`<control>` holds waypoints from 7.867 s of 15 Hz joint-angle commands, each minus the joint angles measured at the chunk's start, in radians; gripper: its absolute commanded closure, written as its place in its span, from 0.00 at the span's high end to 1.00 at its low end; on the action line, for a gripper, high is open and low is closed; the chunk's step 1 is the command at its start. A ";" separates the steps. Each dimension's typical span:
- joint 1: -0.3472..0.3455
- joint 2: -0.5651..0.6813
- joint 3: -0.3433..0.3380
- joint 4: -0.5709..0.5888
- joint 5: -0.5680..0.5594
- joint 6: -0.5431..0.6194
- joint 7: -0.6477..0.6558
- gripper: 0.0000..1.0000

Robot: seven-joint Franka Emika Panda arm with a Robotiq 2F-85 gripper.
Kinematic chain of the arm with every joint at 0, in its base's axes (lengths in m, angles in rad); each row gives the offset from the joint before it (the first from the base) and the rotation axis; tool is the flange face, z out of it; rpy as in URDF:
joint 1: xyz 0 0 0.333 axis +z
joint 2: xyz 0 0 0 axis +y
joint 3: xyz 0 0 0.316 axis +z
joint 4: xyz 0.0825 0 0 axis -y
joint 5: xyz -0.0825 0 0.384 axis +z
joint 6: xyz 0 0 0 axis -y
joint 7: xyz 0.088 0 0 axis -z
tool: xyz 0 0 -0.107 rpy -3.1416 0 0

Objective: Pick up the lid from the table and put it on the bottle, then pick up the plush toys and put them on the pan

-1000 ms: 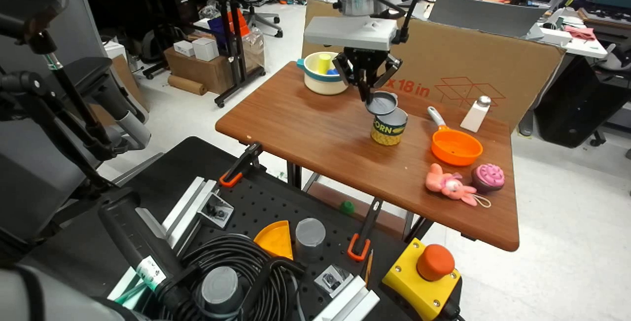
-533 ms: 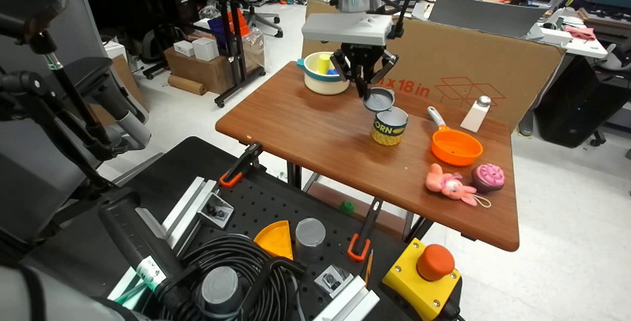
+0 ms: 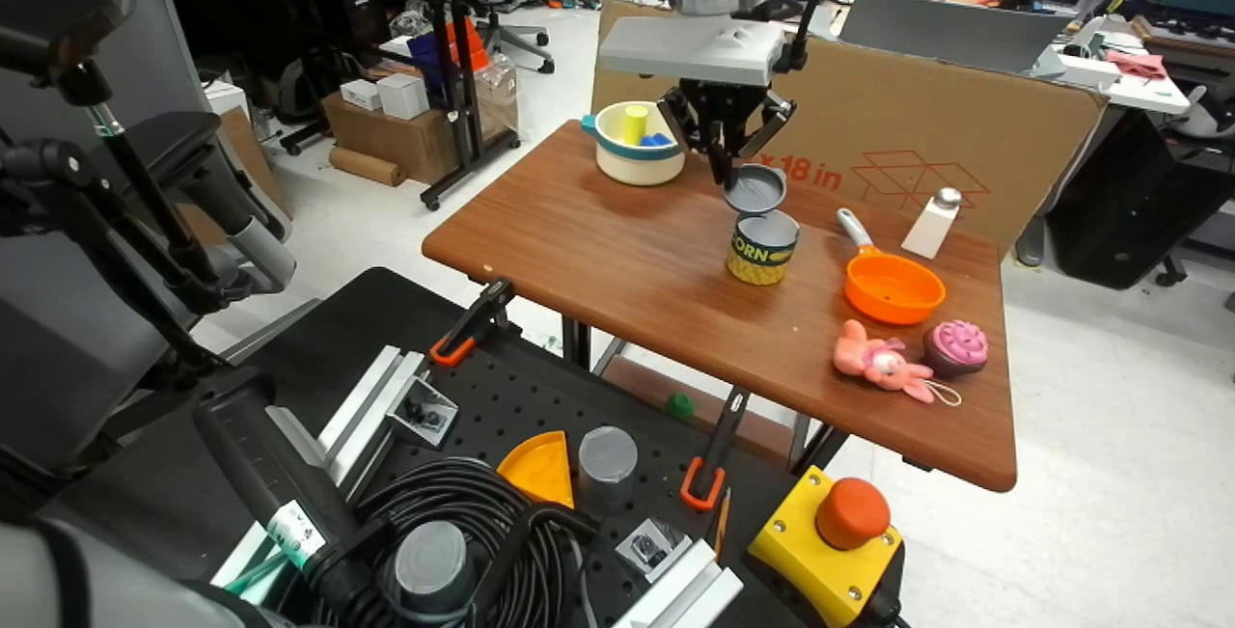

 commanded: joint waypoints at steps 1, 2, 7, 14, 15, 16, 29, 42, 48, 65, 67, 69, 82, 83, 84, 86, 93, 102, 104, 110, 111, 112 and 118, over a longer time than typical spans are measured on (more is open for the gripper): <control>-0.021 -0.048 -0.016 -0.046 0.013 0.031 -0.018 0.02; -0.026 -0.050 -0.017 -0.047 0.015 0.026 -0.022 0.02; -0.048 -0.028 -0.011 -0.053 0.021 -0.002 -0.061 0.02; -0.053 -0.024 -0.006 -0.075 0.038 -0.011 -0.111 0.02; -0.054 -0.025 -0.006 -0.075 0.044 -0.011 -0.117 0.02; -0.056 -0.027 -0.005 -0.074 0.055 -0.012 -0.126 0.02; -0.071 -0.063 -0.001 -0.077 0.129 0.000 -0.181 0.02; -0.071 -0.038 -0.002 -0.035 0.109 -0.023 -0.195 0.02; -0.069 -0.038 -0.001 -0.034 0.107 -0.025 -0.191 0.02; -0.077 -0.048 0.004 -0.042 0.122 -0.036 -0.237 1.00; -0.079 -0.054 0.001 -0.046 0.121 -0.027 -0.232 1.00; -0.086 -0.064 0.002 -0.051 0.135 -0.022 -0.238 1.00; -0.167 -0.119 -0.018 -0.038 0.264 -0.036 -0.229 1.00; -0.173 -0.119 -0.021 -0.036 0.266 -0.038 -0.228 1.00; -0.179 -0.118 -0.026 -0.034 0.266 -0.040 -0.224 1.00; -0.188 -0.112 -0.036 -0.027 0.252 -0.048 -0.207 1.00; -0.205 -0.085 -0.069 -0.010 0.245 -0.089 -0.159 1.00; -0.199 -0.018 -0.073 -0.005 0.283 -0.073 -0.036 1.00; -0.200 -0.015 -0.071 -0.002 0.303 -0.077 -0.038 1.00; -0.208 -0.049 -0.062 -0.018 0.362 -0.069 -0.078 1.00; -0.210 -0.059 -0.061 -0.026 0.369 -0.061 -0.086 1.00; -0.211 -0.068 -0.061 -0.031 0.377 -0.058 -0.094 1.00; -0.220 -0.122 -0.059 -0.059 0.429 -0.048 -0.153 1.00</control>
